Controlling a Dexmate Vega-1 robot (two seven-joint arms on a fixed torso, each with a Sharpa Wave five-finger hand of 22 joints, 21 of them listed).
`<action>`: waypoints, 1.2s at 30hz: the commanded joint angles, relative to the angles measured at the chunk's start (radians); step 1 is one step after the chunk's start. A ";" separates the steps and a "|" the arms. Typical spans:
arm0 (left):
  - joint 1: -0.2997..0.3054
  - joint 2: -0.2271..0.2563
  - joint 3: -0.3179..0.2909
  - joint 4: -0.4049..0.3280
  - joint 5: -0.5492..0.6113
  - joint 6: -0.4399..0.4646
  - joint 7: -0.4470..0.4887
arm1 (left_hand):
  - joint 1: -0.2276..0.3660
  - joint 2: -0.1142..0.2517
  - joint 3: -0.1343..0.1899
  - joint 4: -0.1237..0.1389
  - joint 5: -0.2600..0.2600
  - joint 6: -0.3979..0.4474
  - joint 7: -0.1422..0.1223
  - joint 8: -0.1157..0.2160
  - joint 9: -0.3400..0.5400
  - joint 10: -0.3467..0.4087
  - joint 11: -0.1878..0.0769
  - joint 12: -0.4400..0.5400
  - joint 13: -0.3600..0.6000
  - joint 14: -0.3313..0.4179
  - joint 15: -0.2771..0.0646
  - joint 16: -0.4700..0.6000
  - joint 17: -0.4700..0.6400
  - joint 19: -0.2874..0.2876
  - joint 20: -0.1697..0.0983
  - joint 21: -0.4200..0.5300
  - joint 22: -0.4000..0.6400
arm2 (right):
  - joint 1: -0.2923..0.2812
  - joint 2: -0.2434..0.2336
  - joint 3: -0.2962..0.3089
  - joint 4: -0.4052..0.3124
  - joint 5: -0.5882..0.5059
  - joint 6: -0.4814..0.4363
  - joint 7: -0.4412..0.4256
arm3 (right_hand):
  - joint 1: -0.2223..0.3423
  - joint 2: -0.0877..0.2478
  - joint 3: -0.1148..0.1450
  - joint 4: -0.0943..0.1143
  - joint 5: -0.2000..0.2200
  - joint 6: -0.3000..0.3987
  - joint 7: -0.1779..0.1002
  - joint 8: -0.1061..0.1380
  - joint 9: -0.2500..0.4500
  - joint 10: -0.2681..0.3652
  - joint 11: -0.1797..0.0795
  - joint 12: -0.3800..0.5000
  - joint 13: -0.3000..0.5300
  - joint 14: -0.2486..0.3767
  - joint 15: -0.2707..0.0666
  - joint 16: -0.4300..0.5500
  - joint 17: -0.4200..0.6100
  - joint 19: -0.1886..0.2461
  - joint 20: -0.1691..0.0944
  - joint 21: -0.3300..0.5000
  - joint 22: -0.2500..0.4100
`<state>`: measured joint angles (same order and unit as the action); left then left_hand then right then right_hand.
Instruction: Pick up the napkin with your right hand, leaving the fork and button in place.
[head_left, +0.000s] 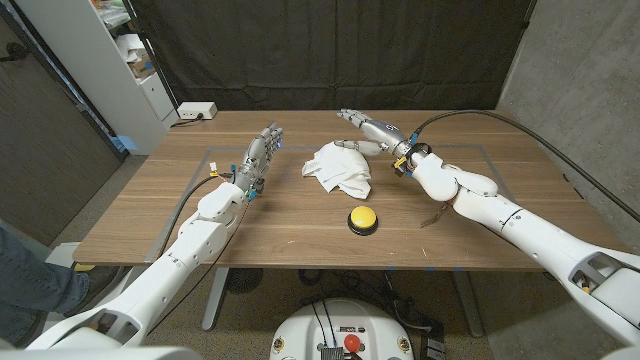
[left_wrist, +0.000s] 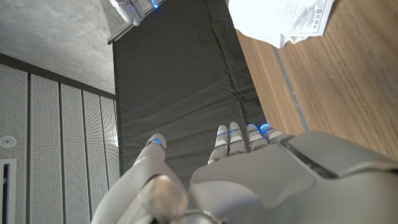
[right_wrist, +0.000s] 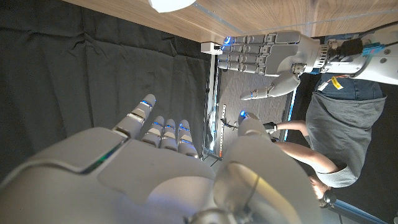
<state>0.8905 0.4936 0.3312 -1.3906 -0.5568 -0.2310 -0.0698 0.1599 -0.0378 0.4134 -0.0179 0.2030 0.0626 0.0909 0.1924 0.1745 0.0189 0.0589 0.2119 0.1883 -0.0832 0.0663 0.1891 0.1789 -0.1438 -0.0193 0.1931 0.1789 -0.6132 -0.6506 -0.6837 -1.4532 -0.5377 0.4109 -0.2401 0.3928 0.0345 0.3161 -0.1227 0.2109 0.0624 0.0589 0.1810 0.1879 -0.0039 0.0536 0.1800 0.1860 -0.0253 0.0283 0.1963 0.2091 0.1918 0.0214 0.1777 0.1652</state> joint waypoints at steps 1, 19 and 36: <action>-0.015 -0.006 0.003 0.016 -0.001 0.004 -0.007 | 0.000 0.010 0.003 -0.006 -0.003 0.003 0.002 -0.003 0.006 0.001 0.002 0.002 0.006 -0.007 -0.002 -0.002 0.003 -0.003 0.005 0.005 0.004 | 0.041 0.021 -0.035 0.042 -0.041 -0.016 -0.004 | 0.007 0.003 0.000 -0.005 -0.001 -0.009 0.002 0.004 0.003 -0.004 -0.002 0.004 0.003 -0.003 0.001 -0.002 0.000 -0.005 0.001 0.004 0.005; -0.033 -0.020 0.005 0.049 0.000 -0.008 -0.024 | 0.000 0.012 0.001 -0.008 -0.003 0.002 0.000 -0.003 0.006 0.002 0.003 0.002 0.006 -0.008 -0.002 -0.003 0.003 -0.004 0.006 0.006 0.004 | 0.082 0.051 -0.084 0.081 -0.071 -0.046 -0.003 | 0.011 0.003 -0.002 -0.007 -0.001 -0.011 0.001 0.006 0.003 -0.004 -0.001 0.007 0.003 -0.003 0.000 0.000 -0.002 -0.007 0.001 0.006 0.005; -0.038 -0.022 0.003 0.060 -0.001 -0.008 -0.031 | 0.000 0.014 -0.001 -0.010 -0.003 0.002 0.000 -0.003 0.006 0.002 0.001 0.002 0.006 -0.009 -0.002 -0.002 0.003 -0.005 0.006 0.006 0.004 | 0.131 0.080 -0.129 0.123 -0.091 -0.076 0.014 | 0.013 0.004 -0.004 -0.008 -0.001 -0.012 -0.002 0.007 0.003 -0.003 -0.001 0.008 0.003 -0.002 0.001 0.001 -0.003 -0.007 0.001 0.007 0.005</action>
<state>0.8576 0.4736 0.3355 -1.3397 -0.5573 -0.2376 -0.0947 0.1545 -0.0323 0.4092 -0.0222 0.2030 0.0626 0.0909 0.1924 0.1745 0.0188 0.0589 0.2119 0.1883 -0.0831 0.0663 0.1891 0.1789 -0.1437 -0.0193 0.1931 0.1788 -0.5144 -0.5909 -0.7815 -1.3582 -0.6164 0.3533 -0.2381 0.3928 0.0345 0.3120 -0.1267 0.2111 0.0570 0.0535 0.1817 0.1880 -0.0038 0.0536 0.1801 0.1862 -0.0251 0.0283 0.1963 0.2045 0.1883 0.0250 0.1777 0.1652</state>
